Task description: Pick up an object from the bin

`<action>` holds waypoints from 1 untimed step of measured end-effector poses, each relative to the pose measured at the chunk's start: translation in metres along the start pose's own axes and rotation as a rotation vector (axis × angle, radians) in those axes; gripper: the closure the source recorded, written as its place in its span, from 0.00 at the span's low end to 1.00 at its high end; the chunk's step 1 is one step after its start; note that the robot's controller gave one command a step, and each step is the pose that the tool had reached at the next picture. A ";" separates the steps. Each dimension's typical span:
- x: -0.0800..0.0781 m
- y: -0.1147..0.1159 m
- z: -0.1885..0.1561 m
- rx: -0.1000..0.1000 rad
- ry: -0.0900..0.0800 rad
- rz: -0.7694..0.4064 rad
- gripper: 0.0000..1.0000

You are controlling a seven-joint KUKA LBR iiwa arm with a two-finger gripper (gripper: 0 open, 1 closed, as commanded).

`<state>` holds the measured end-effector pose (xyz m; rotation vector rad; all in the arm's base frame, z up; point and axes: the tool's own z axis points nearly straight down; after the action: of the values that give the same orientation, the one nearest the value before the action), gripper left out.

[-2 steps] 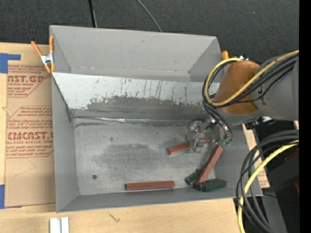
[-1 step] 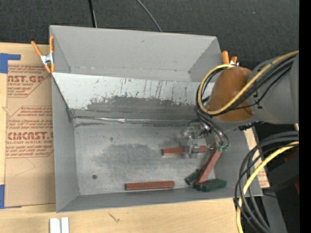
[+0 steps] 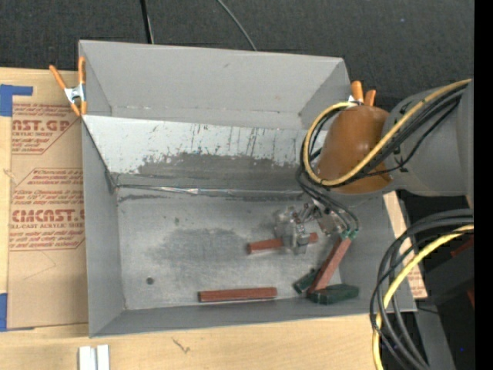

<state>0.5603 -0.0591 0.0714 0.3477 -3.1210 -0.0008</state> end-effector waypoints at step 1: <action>-0.002 -0.004 -0.040 -0.003 0.004 -0.059 1.00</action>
Offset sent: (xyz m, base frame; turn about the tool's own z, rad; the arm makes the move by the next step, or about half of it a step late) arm 0.0164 0.0347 0.0417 0.0343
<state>0.5630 -0.0630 0.1114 0.4387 -3.1048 -0.0042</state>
